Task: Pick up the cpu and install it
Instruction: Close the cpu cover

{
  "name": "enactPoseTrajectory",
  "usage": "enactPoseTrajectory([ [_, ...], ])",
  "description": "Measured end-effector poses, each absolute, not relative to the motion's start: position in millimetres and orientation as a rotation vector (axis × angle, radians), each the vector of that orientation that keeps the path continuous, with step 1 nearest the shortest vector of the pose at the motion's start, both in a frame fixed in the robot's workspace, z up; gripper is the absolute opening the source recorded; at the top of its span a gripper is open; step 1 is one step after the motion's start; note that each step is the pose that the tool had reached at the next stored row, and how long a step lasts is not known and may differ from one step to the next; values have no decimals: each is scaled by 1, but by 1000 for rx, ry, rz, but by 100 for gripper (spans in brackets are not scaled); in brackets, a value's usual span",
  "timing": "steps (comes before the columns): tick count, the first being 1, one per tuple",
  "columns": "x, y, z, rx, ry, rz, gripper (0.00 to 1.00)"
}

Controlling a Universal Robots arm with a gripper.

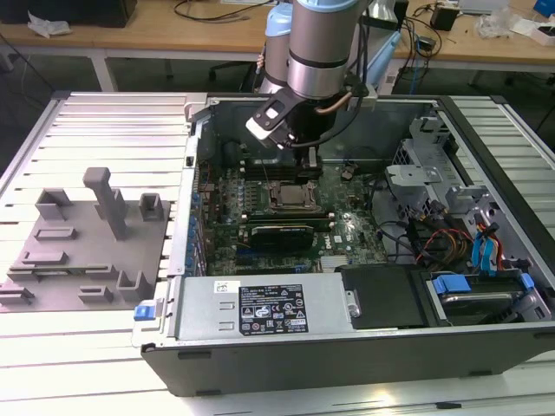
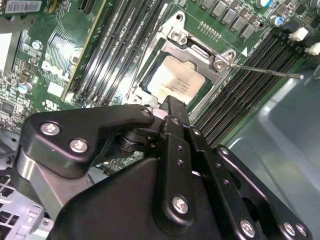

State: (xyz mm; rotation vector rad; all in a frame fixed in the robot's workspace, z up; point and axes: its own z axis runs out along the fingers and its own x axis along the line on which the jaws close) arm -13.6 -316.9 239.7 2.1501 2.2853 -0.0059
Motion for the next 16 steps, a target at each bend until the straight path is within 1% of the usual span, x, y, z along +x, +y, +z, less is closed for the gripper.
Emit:
enactPoseTrajectory([
  [16,-14,-317,240,1858,2528,-5,11],
])
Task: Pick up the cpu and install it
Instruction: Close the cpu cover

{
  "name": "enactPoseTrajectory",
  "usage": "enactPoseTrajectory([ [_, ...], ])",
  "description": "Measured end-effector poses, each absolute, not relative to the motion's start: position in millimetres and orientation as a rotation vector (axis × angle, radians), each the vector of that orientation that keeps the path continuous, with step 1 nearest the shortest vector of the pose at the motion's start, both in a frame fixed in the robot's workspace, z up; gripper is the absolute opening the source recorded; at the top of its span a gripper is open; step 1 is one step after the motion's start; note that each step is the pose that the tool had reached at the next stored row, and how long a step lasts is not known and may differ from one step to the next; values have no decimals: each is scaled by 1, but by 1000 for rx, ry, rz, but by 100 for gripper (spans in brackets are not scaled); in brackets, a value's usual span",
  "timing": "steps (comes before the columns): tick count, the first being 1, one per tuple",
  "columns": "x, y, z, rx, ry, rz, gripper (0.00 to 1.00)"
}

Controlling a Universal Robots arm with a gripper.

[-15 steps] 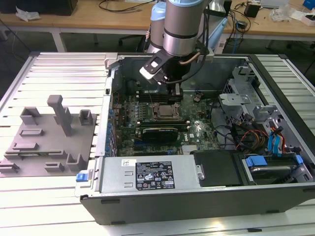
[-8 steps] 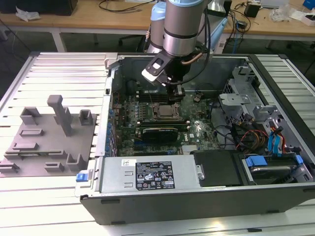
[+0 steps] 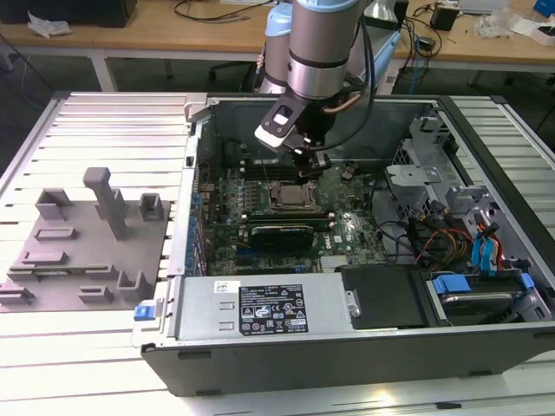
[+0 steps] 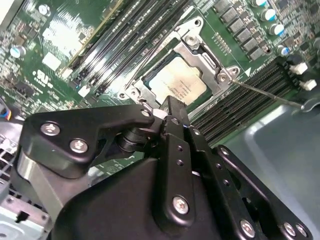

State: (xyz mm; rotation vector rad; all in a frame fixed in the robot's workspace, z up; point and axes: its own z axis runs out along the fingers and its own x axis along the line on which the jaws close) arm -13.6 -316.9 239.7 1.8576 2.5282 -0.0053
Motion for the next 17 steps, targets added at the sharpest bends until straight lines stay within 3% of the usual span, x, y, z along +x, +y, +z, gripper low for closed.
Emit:
enactPoseTrajectory([
  [17,-14,-317,240,1346,2833,-4,11],
])
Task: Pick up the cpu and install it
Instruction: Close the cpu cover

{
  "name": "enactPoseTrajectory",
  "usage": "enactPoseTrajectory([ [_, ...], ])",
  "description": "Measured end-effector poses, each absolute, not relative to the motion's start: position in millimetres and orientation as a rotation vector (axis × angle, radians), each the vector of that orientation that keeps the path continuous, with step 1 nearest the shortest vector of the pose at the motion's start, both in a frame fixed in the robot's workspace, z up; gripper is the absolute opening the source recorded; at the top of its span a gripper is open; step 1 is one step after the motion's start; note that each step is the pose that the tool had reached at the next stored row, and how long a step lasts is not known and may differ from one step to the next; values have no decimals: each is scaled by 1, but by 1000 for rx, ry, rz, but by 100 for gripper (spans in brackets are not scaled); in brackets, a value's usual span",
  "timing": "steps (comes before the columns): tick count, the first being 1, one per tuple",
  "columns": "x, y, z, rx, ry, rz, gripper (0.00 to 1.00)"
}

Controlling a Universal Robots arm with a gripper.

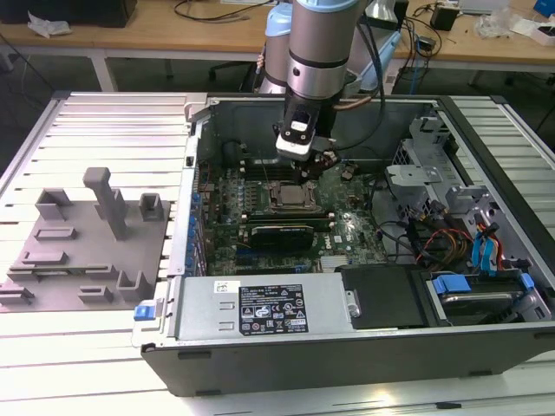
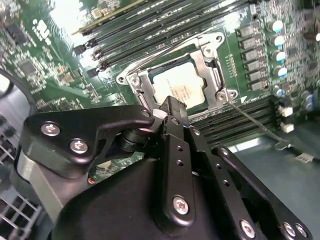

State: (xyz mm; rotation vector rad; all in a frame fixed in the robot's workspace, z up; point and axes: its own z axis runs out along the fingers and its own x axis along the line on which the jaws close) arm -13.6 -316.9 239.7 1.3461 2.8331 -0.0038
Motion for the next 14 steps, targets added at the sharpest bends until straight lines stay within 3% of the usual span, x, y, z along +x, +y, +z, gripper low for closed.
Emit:
enactPoseTrajectory([
  [14,-14,-317,240,827,3025,-2,11],
])
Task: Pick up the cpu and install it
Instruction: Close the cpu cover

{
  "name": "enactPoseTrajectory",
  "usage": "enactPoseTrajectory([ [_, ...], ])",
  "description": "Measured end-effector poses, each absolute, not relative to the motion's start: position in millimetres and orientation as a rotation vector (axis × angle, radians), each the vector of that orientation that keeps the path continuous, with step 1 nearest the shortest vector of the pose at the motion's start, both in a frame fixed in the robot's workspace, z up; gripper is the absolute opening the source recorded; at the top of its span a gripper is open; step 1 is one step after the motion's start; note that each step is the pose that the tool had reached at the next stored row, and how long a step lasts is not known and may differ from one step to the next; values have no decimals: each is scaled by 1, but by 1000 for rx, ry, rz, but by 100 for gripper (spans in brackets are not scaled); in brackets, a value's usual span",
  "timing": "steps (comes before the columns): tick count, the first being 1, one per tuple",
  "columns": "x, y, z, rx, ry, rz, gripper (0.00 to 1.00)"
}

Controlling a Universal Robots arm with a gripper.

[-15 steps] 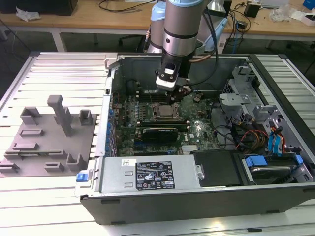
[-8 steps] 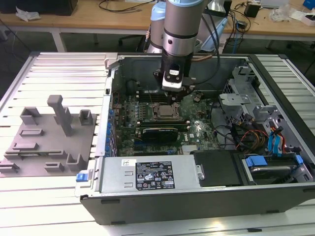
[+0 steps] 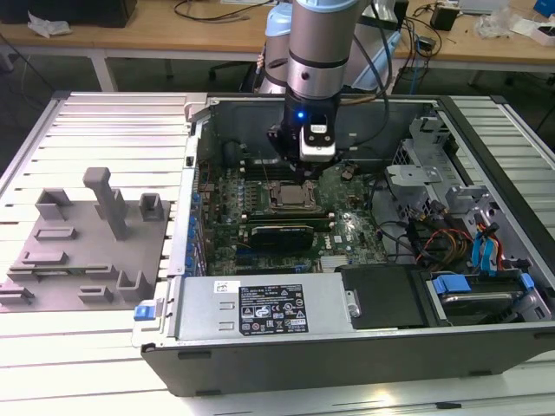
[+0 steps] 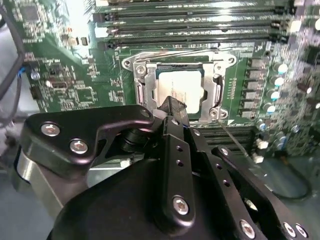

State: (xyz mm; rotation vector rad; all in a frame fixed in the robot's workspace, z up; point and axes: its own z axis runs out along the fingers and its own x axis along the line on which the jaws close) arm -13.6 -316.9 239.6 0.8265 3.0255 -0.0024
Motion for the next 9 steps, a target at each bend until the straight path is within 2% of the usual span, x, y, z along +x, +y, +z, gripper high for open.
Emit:
enactPoseTrajectory([
  [9,-14,-317,239,500,3096,-2,11],
])
